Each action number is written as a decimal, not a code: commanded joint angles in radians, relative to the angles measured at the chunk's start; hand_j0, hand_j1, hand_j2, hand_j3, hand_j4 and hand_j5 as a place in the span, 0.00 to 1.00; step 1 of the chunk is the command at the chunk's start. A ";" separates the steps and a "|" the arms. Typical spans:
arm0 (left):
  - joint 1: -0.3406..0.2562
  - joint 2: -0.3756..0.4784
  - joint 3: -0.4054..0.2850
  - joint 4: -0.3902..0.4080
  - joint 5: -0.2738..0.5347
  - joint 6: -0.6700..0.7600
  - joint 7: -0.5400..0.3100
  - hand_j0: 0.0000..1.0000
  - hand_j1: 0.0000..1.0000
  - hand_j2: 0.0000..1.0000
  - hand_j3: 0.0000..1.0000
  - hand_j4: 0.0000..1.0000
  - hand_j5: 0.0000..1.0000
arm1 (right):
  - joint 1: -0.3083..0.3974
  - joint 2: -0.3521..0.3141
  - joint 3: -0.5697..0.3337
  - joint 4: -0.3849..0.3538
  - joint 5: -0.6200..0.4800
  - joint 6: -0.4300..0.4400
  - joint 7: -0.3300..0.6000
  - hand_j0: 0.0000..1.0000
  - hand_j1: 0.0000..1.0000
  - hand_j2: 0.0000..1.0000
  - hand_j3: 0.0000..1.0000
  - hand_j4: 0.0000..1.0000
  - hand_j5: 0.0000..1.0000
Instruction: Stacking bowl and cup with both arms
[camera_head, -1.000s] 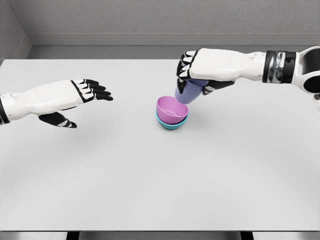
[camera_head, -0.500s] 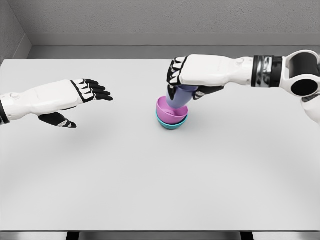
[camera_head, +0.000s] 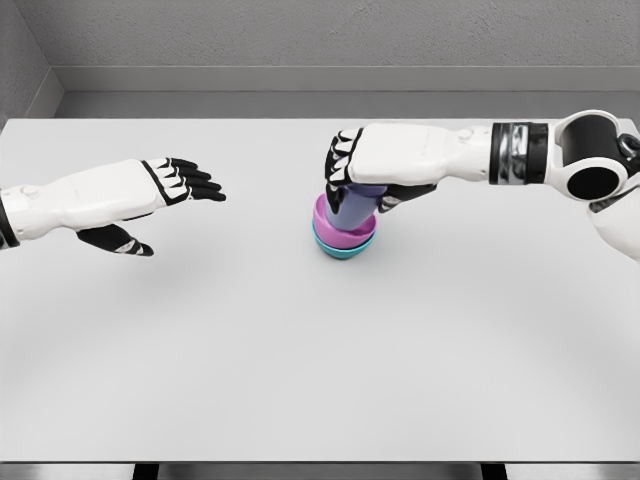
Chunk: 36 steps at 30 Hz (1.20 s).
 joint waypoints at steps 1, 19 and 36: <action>0.000 0.002 0.000 0.000 0.006 0.002 0.001 1.00 1.00 1.00 1.00 1.00 1.00 | 0.000 0.001 0.007 0.000 -0.006 0.003 -0.001 0.46 0.46 0.46 0.46 0.46 0.46; 0.000 0.002 0.000 0.014 0.006 0.002 0.001 1.00 1.00 1.00 1.00 1.00 1.00 | -0.008 -0.001 0.001 0.023 -0.006 0.003 -0.001 1.00 1.00 1.00 1.00 1.00 1.00; -0.003 0.000 0.011 0.011 0.015 0.002 0.002 1.00 1.00 1.00 1.00 1.00 1.00 | 0.026 -0.071 -0.092 0.184 -0.006 0.003 -0.001 1.00 1.00 1.00 1.00 1.00 1.00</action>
